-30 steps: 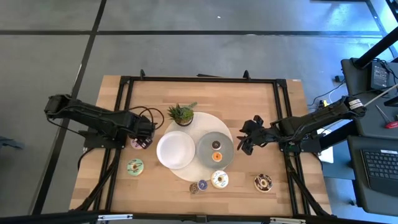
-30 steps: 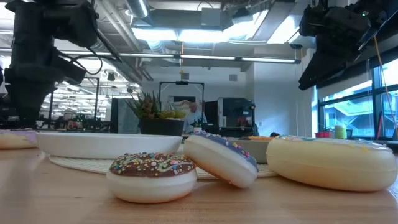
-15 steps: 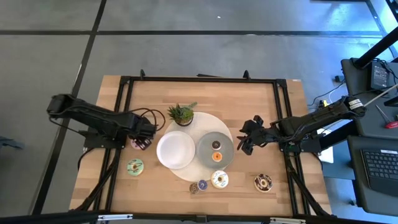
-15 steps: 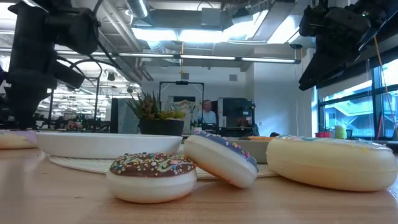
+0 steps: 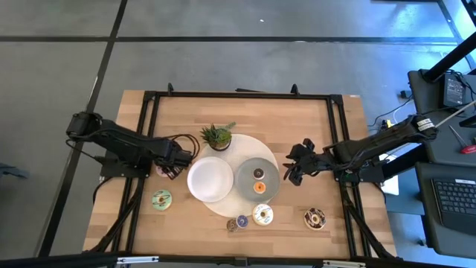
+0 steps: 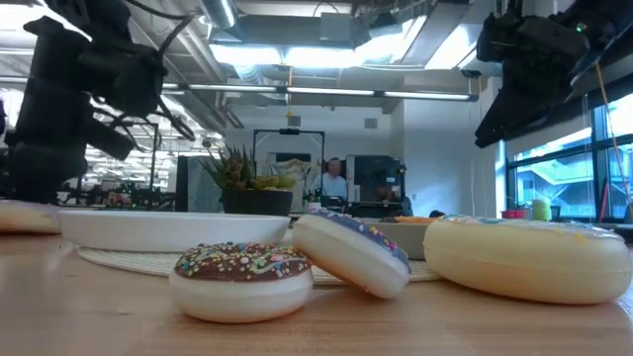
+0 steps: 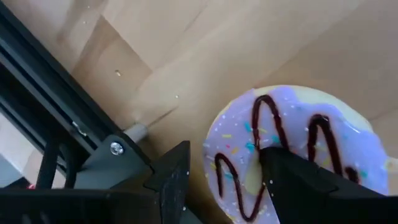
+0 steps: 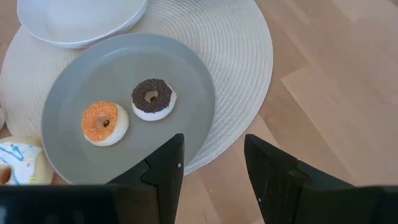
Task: Pick & Place donuts
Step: Put the big purple donut onto the white plate
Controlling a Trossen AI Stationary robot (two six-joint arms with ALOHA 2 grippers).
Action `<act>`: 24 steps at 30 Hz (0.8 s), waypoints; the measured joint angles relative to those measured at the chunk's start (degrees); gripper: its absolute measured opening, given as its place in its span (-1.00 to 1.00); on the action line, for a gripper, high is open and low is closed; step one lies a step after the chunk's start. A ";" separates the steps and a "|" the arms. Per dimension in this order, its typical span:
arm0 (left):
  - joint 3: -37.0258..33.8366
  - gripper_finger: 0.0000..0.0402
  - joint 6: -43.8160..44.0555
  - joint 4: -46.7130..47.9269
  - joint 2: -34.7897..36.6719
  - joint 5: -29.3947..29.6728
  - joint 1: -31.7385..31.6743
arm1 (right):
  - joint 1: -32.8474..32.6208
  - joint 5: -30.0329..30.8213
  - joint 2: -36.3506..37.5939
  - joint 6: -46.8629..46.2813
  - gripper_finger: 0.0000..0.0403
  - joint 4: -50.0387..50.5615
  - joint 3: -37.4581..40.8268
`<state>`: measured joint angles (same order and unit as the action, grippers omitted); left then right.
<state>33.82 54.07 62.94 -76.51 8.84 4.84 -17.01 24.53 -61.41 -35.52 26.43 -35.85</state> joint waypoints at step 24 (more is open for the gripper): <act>0.00 -0.07 3.78 -3.17 -2.78 0.02 0.00 | 0.01 -0.66 0.00 1.50 -0.16 -2.46 3.14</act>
<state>33.82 57.85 59.77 -79.29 8.86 4.84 -17.00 23.88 -61.41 -34.02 23.97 -32.71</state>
